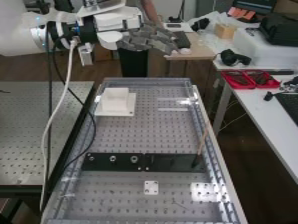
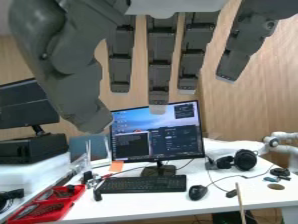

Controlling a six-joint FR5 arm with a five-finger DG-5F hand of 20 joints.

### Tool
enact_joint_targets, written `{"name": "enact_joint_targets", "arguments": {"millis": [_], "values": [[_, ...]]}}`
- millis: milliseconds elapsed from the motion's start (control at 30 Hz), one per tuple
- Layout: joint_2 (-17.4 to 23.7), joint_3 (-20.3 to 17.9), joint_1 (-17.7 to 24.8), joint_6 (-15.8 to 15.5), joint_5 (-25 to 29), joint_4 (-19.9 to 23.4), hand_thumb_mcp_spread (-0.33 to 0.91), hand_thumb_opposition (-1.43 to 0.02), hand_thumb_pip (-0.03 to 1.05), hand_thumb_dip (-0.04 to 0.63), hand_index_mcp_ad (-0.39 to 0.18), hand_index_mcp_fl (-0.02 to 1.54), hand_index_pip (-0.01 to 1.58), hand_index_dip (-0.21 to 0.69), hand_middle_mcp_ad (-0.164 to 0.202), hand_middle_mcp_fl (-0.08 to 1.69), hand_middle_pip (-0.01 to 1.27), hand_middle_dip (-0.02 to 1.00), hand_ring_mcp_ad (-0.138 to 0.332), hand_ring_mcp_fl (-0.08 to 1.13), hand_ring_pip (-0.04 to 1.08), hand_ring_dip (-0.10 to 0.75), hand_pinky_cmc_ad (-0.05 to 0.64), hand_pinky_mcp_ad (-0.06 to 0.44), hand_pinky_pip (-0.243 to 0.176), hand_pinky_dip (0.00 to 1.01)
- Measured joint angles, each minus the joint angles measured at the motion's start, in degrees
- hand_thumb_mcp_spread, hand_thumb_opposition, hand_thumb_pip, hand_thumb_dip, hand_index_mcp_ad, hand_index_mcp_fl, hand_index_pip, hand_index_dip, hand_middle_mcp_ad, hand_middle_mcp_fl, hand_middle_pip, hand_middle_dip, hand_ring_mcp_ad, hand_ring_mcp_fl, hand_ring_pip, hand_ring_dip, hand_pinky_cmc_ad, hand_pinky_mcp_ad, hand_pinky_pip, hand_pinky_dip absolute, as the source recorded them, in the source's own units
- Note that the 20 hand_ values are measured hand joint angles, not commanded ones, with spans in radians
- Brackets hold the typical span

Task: Grab the paper clip and place it in the clear container

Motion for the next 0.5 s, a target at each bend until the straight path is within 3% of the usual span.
{"name": "enact_joint_targets", "arguments": {"millis": [300, 500], "values": [[2.09, 0.13, 0.12, -0.89, 0.54, -1.96, 0.32, -0.81, 0.69, 0.309, -0.164, 0.39, 0.29, -0.063, 0.04, 0.45, 0.16, 0.55, 0.08, 0.22, 0.24, 0.36, 0.354, 0.293, -0.042, 0.46], [2.3, 0.57, -0.12, -0.49, 0.48, -4.02, 0.29, -0.77, 0.65, 0.269, -0.14, 0.39, 0.24, -0.063, 0.063, 0.43, 0.14, 0.55, 0.093, 0.21, 0.23, 0.36, 0.358, 0.297, -0.044, 0.46]]}}
